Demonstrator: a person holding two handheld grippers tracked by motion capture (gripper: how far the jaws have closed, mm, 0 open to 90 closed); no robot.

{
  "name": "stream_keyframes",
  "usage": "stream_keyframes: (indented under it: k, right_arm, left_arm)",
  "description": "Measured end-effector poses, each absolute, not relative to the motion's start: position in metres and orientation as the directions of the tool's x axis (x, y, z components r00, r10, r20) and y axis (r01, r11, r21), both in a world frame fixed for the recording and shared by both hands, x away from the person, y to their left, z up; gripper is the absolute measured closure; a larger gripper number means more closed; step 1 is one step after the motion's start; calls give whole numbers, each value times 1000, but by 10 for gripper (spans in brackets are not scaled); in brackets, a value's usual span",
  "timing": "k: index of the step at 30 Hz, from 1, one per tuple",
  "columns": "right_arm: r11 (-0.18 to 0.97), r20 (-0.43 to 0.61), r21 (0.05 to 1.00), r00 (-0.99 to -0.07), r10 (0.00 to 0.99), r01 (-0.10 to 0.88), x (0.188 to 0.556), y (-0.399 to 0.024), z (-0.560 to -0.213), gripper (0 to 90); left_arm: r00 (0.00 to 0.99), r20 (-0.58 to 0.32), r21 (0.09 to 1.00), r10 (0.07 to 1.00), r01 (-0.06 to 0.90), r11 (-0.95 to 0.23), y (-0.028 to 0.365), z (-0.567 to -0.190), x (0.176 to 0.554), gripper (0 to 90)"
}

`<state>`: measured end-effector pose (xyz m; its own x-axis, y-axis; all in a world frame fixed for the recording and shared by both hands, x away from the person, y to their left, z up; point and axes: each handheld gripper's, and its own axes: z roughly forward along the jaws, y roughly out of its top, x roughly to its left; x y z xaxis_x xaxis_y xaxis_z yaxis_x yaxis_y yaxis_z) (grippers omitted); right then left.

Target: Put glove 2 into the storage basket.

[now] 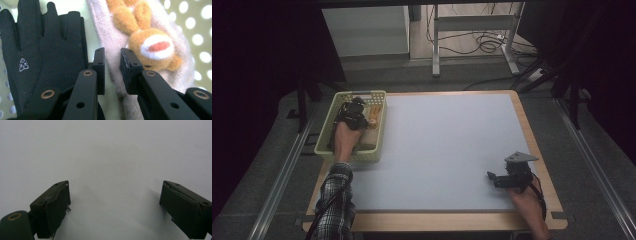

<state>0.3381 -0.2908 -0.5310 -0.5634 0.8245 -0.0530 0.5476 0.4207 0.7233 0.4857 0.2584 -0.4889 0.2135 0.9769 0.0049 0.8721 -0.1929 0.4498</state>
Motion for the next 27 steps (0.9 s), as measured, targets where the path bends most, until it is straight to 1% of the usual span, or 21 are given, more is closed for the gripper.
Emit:
stream_keyframes:
  k: [1, 7, 14, 15, 19, 27]
  right_arm:
    - [421, -53, 723, -563, 824, 548, 338, -291, -531, 94]
    - [421, -53, 723, -563, 824, 548, 338, -291, -531, 94]
    - [421, -53, 723, -563, 825, 548, 338, -291, -531, 94]
    - [421, -53, 723, -563, 825, 547, 338, -291, -531, 94]
    - [421, -54, 723, -563, 824, 547, 338, -291, -531, 94]
    - [421, -54, 723, -563, 825, 547, 338, -291, -531, 94]
  left_arm:
    - [208, 0, 453, 978, 872, -185, 261, -489, 485, 733]
    - [169, 5, 487, 986, 861, -150, 271, -483, 480, 549]
    - [146, 21, 525, 989, 840, -135, 281, -474, 471, 414]
    - [144, 20, 531, 989, 837, -133, 283, -474, 470, 383]
    - [159, 3, 542, 987, 829, -135, 288, -470, 465, 354]
    - [194, -29, 571, 980, 808, -143, 292, -464, 455, 251]
